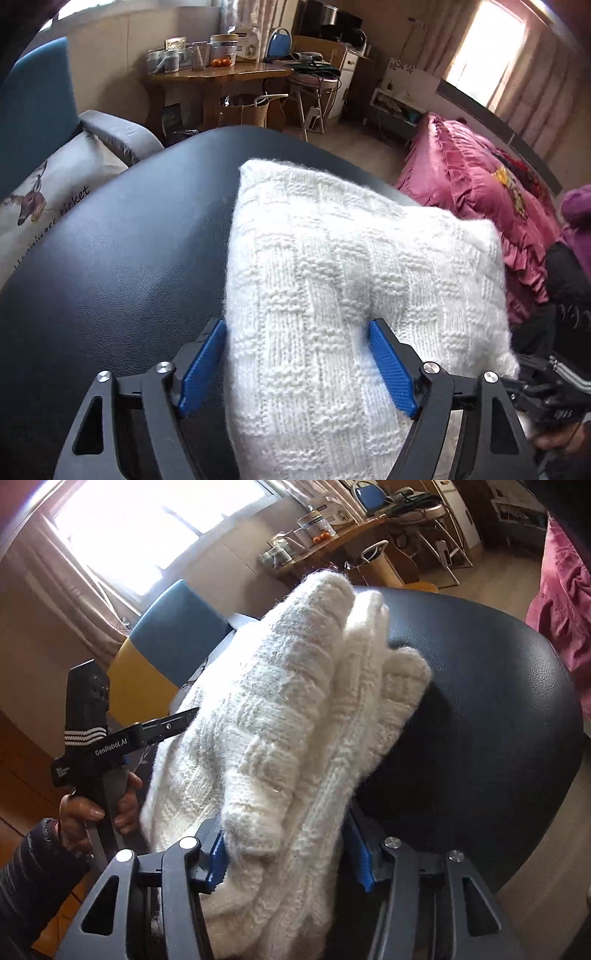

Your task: Fold clothes

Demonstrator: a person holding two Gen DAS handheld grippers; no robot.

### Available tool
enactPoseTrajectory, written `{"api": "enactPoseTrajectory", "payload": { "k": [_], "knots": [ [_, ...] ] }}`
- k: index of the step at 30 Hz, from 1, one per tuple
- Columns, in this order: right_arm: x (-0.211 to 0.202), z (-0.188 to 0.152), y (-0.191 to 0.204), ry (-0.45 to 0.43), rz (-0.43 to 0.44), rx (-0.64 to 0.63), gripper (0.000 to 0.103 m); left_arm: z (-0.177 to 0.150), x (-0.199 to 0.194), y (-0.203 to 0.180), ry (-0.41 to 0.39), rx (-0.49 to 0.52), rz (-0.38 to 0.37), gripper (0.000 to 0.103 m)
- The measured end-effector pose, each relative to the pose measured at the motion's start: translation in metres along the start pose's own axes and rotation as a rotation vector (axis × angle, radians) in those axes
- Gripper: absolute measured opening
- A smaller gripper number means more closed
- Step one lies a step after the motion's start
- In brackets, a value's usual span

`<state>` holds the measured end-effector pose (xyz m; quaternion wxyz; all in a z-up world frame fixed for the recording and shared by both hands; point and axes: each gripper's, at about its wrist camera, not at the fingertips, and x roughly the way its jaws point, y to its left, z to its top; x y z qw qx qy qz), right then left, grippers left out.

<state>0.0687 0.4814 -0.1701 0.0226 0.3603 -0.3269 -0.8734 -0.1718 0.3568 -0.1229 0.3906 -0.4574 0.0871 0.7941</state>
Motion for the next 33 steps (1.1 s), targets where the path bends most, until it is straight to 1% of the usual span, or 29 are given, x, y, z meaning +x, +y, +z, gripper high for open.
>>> {"api": "enactPoseTrajectory", "payload": {
  "k": [2,5,8,10,12,14,15,19,22,23,25,26,27,28,30,33],
  "knots": [
    [0.001,-0.002,0.002,0.002,0.004,-0.009,0.054,-0.002,-0.011,0.005,-0.025,-0.009,0.011,0.081],
    [-0.005,0.01,-0.011,0.001,0.026,0.012,0.054,-0.009,-0.035,0.007,-0.1,-0.014,0.019,0.08],
    [-0.015,0.015,-0.008,-0.01,-0.014,-0.006,0.056,-0.01,-0.061,0.0,-0.183,0.007,-0.017,0.08],
    [-0.026,0.02,0.009,-0.056,-0.07,-0.076,0.056,-0.016,-0.072,-0.01,-0.201,0.035,-0.039,0.08],
    [-0.039,0.024,0.031,-0.104,-0.122,-0.166,0.056,-0.021,-0.073,-0.025,-0.198,0.081,-0.061,0.08],
    [-0.046,0.022,0.06,-0.128,-0.151,-0.277,0.056,-0.029,-0.069,-0.037,-0.186,0.114,-0.075,0.079],
    [-0.046,0.019,0.071,-0.126,-0.155,-0.323,0.056,-0.033,-0.067,-0.04,-0.178,0.113,-0.082,0.078],
    [-0.046,0.007,0.112,-0.112,-0.168,-0.502,0.056,-0.044,-0.066,-0.045,-0.175,0.111,-0.104,0.078],
    [-0.027,0.004,0.122,-0.037,-0.187,-0.554,0.056,-0.049,-0.063,-0.049,-0.15,0.129,-0.109,0.078],
    [-0.022,0.001,0.118,-0.002,-0.2,-0.548,0.056,-0.051,-0.059,-0.05,-0.13,0.131,-0.113,0.078],
    [-0.001,-0.004,0.095,0.111,-0.25,-0.491,0.054,-0.058,-0.047,-0.051,-0.078,0.132,-0.117,0.077],
    [0.007,-0.007,0.082,0.143,-0.268,-0.455,0.053,-0.062,-0.042,-0.052,-0.052,0.133,-0.119,0.077],
    [0.005,-0.011,0.075,0.119,-0.242,-0.438,0.053,-0.066,-0.036,-0.053,-0.027,0.139,-0.117,0.077],
    [0.005,-0.011,0.073,0.112,-0.236,-0.432,0.053,-0.073,-0.031,-0.055,-0.018,0.153,-0.105,0.077],
    [0.004,-0.01,0.073,0.107,-0.232,-0.421,0.053,-0.085,-0.029,-0.059,-0.04,0.173,-0.08,0.077],
    [0.003,-0.008,0.077,0.1,-0.232,-0.432,0.053,-0.082,-0.039,-0.054,-0.07,0.1,-0.093,0.077]
  ]
}}
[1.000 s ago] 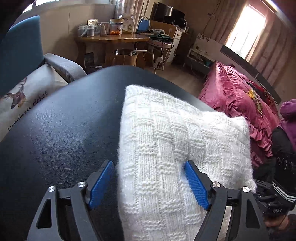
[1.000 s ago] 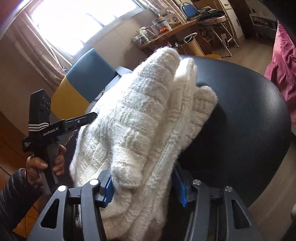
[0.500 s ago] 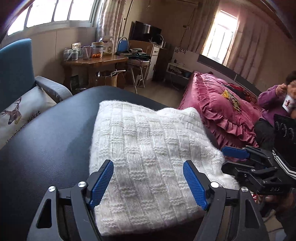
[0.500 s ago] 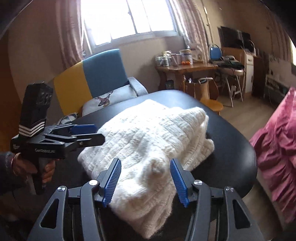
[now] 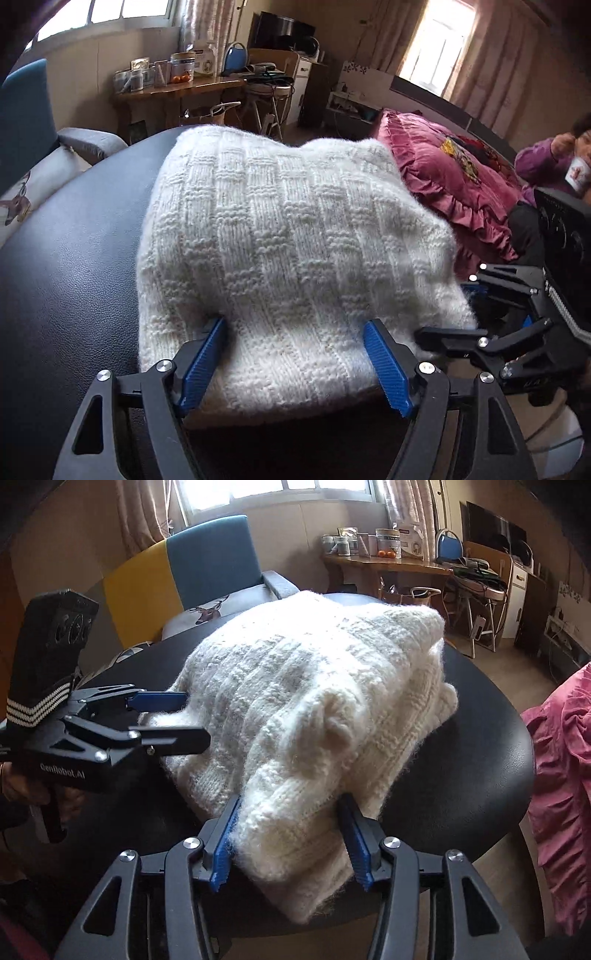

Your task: Fold clothes

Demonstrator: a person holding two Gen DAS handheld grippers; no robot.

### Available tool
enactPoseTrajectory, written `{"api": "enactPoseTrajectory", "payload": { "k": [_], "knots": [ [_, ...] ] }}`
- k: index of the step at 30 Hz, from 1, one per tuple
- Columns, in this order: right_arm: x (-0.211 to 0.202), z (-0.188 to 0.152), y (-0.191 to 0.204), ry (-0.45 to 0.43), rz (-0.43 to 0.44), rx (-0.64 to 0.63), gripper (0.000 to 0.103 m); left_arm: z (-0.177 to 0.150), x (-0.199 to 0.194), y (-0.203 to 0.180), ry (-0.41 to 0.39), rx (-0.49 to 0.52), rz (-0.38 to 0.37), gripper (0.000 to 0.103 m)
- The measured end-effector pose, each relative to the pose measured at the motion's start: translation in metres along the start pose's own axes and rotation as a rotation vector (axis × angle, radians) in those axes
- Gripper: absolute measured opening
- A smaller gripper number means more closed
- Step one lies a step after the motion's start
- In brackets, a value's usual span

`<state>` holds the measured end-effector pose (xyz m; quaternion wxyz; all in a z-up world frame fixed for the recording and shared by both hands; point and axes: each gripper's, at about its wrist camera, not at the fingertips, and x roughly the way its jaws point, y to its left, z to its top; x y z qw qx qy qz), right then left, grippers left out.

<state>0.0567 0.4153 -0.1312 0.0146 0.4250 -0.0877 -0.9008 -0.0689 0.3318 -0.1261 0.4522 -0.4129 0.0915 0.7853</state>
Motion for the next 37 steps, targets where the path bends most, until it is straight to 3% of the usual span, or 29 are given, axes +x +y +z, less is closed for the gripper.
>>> {"api": "enactPoseTrajectory", "payload": {
  "k": [3,6,9,12,17,23,26,31,37],
  "knots": [
    [-0.012,0.001,0.003,-0.027,0.007,0.028,0.053,0.005,-0.021,0.005,-0.056,-0.06,0.0,0.078],
    [-0.034,-0.003,0.012,-0.083,-0.003,0.042,0.053,0.007,-0.045,0.009,-0.121,-0.1,0.04,0.087],
    [-0.052,0.006,0.027,-0.153,-0.036,0.042,0.057,0.01,-0.069,0.003,-0.175,-0.08,0.188,0.093],
    [-0.06,0.023,0.046,-0.192,-0.127,0.009,0.082,0.011,-0.089,-0.001,-0.185,-0.081,0.308,0.099],
    [-0.064,0.041,0.062,-0.22,-0.153,0.045,0.083,0.011,-0.116,-0.012,-0.214,-0.043,0.455,0.103],
    [-0.062,0.044,0.071,-0.222,-0.134,0.066,0.083,0.011,-0.147,-0.023,-0.291,-0.026,0.441,0.103],
    [-0.058,0.042,0.073,-0.206,-0.132,0.069,0.083,0.013,-0.154,-0.025,-0.294,-0.049,0.442,0.103],
    [-0.051,0.039,0.073,-0.174,-0.131,0.071,0.083,0.014,-0.156,-0.027,-0.298,-0.053,0.513,0.103],
    [-0.047,0.035,0.068,-0.161,-0.135,0.095,0.083,0.011,-0.157,-0.021,-0.305,-0.082,0.501,0.097]
  ]
}}
